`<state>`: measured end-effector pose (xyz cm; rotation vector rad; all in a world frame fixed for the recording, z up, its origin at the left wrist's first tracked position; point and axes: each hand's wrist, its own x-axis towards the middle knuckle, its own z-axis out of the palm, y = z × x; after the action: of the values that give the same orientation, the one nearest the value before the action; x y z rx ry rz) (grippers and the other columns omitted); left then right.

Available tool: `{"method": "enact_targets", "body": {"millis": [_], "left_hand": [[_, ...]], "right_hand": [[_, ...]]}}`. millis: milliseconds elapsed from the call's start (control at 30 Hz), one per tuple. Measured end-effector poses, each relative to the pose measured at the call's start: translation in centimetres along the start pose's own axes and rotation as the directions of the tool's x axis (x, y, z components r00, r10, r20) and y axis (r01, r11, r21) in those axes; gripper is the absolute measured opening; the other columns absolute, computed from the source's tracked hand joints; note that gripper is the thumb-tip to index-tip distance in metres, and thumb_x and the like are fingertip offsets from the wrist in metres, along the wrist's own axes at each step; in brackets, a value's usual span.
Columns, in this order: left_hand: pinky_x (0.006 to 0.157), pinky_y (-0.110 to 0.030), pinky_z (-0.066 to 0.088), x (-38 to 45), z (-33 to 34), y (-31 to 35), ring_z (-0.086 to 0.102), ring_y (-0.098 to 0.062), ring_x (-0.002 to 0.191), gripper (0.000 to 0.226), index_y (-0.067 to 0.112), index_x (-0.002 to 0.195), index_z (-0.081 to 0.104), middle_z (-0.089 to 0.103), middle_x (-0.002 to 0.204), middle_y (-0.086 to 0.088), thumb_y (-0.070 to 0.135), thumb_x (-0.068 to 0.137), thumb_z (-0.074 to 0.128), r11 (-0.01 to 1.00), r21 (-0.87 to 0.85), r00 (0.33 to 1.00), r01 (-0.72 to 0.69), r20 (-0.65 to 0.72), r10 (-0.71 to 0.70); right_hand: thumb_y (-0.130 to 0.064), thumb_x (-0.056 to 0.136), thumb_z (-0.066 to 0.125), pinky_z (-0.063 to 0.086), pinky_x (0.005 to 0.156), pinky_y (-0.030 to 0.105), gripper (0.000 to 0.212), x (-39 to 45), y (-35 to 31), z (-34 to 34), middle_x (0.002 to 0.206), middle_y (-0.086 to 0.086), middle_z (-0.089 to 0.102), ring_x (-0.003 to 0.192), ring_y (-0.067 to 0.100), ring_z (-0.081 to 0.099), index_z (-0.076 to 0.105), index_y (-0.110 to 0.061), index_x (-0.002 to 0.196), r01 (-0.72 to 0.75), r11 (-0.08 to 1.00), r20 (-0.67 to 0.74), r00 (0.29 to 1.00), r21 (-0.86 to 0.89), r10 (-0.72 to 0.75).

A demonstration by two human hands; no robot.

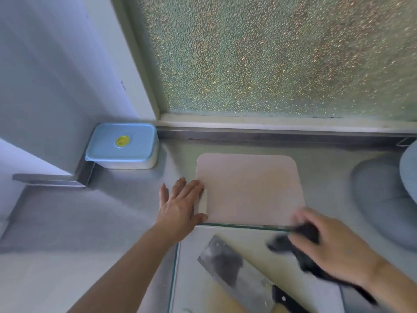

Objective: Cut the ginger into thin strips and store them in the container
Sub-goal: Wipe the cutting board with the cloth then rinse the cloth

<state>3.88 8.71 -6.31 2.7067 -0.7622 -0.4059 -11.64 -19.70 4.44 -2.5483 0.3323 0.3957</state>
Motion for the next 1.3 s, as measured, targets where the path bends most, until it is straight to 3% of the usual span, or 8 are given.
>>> {"method": "enact_targets", "body": {"millis": [133,367,567,667,767,900,1133,1300], "left_hand": [[0.123,-0.058,-0.007,1.2,-1.3,1.0,-0.01,-0.017,0.156,0.093,0.032,0.16,0.013,0.012,0.167,0.017,0.054,0.088,0.069,0.995,0.054,0.991,0.08,0.103,-0.086],[0.119,-0.062,-0.003,1.3,-1.5,1.9,-0.002,-0.011,0.155,0.087,0.033,0.151,0.013,0.024,0.16,0.013,0.063,0.087,0.065,0.974,0.178,0.983,0.137,0.101,-0.157],[0.12,-0.064,0.0,1.7,-1.9,2.4,0.006,-0.013,0.155,0.077,0.031,0.148,0.017,0.028,0.155,0.014,0.057,0.09,0.062,0.977,0.191,0.982,0.097,0.139,-0.125],[0.121,-0.063,0.003,1.7,-1.9,2.1,0.009,-0.013,0.155,0.083,0.031,0.15,0.016,0.029,0.157,0.013,0.059,0.089,0.063,0.975,0.201,0.984,0.091,0.131,-0.119],[0.121,-0.06,0.008,1.6,-2.1,2.1,0.014,-0.011,0.154,0.087,0.03,0.152,0.014,0.03,0.157,0.013,0.063,0.088,0.062,0.972,0.216,0.984,0.094,0.126,-0.123],[0.119,-0.06,0.008,1.6,-2.5,2.2,0.026,-0.009,0.149,0.09,0.029,0.153,0.014,0.031,0.156,0.012,0.068,0.086,0.06,0.967,0.233,0.983,0.107,0.124,-0.139],[0.12,-0.064,0.006,1.6,-2.3,2.7,0.026,-0.014,0.151,0.087,0.031,0.152,0.017,0.032,0.155,0.009,0.058,0.087,0.068,0.974,0.183,0.979,0.136,0.123,-0.16],[0.118,-0.063,0.011,1.8,-2.4,3.1,0.033,-0.013,0.145,0.082,0.033,0.149,0.026,0.036,0.151,0.009,0.057,0.085,0.071,0.972,0.199,0.983,0.127,0.104,-0.149]], "right_hand": [[-0.04,0.086,0.051,0.049,0.081,0.036,0.032,11.1,-7.5,6.2,0.105,0.0,0.061,0.096,0.024,0.058,0.054,-0.026,0.115,0.173,0.985,-0.3,0.939,-0.016,-0.169],[-0.042,0.088,0.055,0.041,0.073,0.041,0.032,13.5,-4.5,11.7,0.104,0.0,0.057,0.088,0.03,0.048,0.057,-0.037,0.119,0.117,0.891,-0.323,0.905,-0.438,-0.277],[-0.024,0.089,0.056,0.052,0.074,0.052,0.032,7.9,10.2,3.3,0.101,0.026,0.054,0.084,0.046,0.056,0.07,-0.006,0.111,-0.462,0.881,-0.552,0.762,-0.099,0.338],[-0.041,0.084,0.044,0.054,0.061,0.044,0.047,8.4,3.6,6.0,0.101,0.021,0.056,0.077,0.041,0.06,0.07,-0.013,0.111,-0.229,0.968,-0.615,0.779,-0.103,0.119],[-0.043,0.084,0.052,0.05,0.055,0.034,0.034,9.2,-5.7,11.9,0.099,0.006,0.057,0.077,0.029,0.058,0.064,-0.033,0.115,0.063,0.946,-0.44,0.874,-0.317,-0.206],[-0.044,0.084,0.058,0.044,0.063,0.036,0.034,9.1,-6.9,13.6,0.097,0.0,0.057,0.081,0.025,0.053,0.06,-0.045,0.118,0.076,0.939,-0.395,0.894,-0.336,-0.213],[-0.027,0.09,0.062,0.049,0.075,0.042,0.027,4.5,10.9,4.4,0.108,0.017,0.052,0.09,0.04,0.054,0.069,-0.021,0.115,-0.546,0.835,-0.485,0.751,-0.073,0.448],[-0.024,0.082,0.067,0.051,0.059,0.038,0.031,7.1,-1.1,7.0,0.103,0.012,0.056,0.077,0.037,0.058,0.068,-0.028,0.113,-0.085,0.985,-0.573,0.819,-0.15,-0.017]]}}
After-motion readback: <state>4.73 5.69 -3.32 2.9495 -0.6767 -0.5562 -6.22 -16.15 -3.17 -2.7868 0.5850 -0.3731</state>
